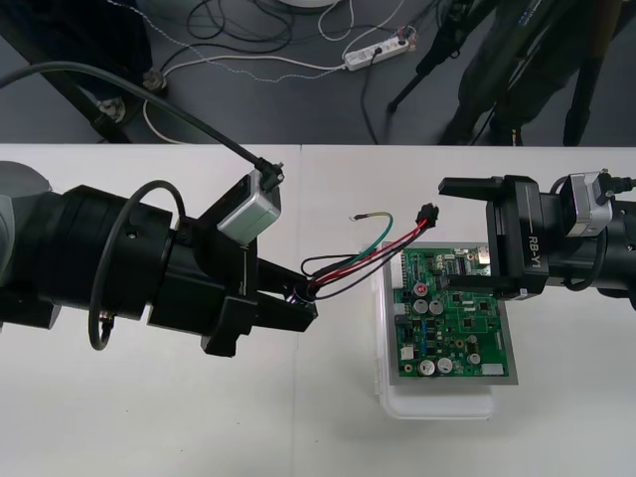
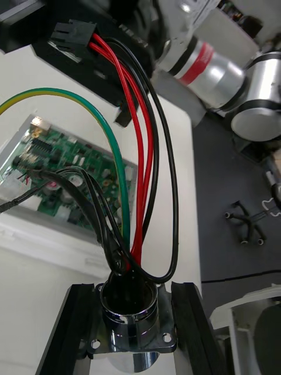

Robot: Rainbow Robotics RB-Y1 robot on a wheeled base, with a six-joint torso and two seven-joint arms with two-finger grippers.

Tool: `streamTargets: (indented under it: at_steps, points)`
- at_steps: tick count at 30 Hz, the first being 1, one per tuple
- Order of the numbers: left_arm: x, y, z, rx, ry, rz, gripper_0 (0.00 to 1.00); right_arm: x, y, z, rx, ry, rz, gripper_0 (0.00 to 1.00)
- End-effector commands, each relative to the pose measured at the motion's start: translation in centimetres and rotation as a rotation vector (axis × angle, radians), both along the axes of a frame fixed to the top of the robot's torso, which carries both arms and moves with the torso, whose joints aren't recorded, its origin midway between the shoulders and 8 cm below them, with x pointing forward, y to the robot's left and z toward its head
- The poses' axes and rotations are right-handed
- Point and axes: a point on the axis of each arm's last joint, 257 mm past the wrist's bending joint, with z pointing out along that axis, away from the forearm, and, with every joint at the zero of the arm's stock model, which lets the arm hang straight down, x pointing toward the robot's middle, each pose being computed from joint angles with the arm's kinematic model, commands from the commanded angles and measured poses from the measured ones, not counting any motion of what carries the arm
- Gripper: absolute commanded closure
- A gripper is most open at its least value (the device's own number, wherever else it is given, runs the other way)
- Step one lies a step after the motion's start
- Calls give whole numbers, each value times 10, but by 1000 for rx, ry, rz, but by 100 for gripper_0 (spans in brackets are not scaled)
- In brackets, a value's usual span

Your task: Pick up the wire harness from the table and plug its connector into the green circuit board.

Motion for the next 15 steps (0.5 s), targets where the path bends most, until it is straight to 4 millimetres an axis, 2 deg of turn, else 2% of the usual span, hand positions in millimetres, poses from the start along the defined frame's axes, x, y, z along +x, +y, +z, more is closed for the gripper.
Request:
streamTargets:
  at_steps: [1,15]
  points:
    - [-27,-9,14,-58,-39,-99,100,-6,4,13,-6,-15,32,0]
    - [-64,-17,42,-175,39,-217,100,-12,6,15,8,-8,51,0]
